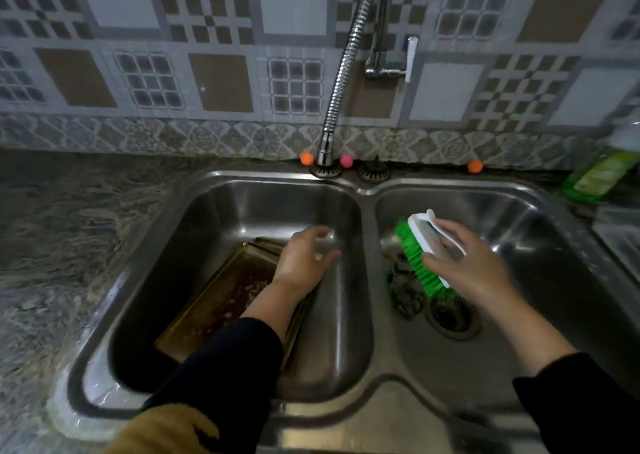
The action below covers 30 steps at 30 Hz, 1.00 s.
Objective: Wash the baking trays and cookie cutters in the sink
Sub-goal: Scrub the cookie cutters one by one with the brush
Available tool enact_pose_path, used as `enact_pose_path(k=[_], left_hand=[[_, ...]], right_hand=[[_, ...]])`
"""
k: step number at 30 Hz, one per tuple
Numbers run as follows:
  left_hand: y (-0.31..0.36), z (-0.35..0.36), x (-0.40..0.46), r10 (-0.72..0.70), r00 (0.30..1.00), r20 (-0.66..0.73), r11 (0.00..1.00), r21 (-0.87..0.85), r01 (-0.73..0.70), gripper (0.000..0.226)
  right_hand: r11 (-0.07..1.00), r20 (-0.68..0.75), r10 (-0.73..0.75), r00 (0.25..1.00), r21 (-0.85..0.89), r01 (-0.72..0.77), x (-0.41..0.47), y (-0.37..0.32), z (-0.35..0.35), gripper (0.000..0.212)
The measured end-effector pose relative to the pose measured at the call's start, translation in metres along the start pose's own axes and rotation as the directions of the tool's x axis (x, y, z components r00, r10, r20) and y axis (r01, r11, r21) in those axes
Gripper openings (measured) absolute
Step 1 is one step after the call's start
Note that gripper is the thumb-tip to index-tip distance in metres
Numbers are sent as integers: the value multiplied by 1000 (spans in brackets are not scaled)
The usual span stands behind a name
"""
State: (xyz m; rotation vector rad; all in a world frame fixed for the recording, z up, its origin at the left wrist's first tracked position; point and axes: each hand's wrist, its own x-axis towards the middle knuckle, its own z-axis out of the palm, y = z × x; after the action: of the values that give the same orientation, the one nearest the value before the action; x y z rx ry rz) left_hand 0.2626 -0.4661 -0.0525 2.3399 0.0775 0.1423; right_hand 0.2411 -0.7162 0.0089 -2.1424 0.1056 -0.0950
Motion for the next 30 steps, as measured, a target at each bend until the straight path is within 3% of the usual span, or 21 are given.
enact_pose_path(k=[3,7,11,14,16,19,21,25,27,30], left_hand=[[48,33,12,211,976,48,977,-31,-210,43],[95,81,16,245,962,119,969,-54,-240,37],[112,134,27,-62,983,171,997,52,54,44],[111,170,35,-375,919,121,927,27,375,56],[109,190,40,-477,869,132,874,-33,485,53],[107,218,48,-562,803,197,798,-129,589,36],[105,231,50,-610,757,236,755,-118,645,43],[104,237,52,-698,716,10,716,-5,698,70],[102,237,51,-679,730,-79,731,27,682,72],[107,238,44,-647,754,-118,762,-57,645,69]], right_hand=[[999,-53,20,998,-39,-22,2,15,-23,57],[998,-80,55,995,-24,-57,3,38,-50,56],[998,-59,50,997,-31,-52,11,64,-68,58],[999,-20,33,999,-28,-34,25,86,-78,60],[999,12,20,1000,-41,-19,37,99,-84,61],[999,67,-14,998,-35,16,55,117,-92,63],[998,101,-26,995,-48,30,65,128,-96,64],[997,125,-23,992,-68,32,77,138,-106,66],[997,115,-26,993,-64,33,81,142,-111,66],[994,127,-56,990,-84,67,83,139,-129,67]])
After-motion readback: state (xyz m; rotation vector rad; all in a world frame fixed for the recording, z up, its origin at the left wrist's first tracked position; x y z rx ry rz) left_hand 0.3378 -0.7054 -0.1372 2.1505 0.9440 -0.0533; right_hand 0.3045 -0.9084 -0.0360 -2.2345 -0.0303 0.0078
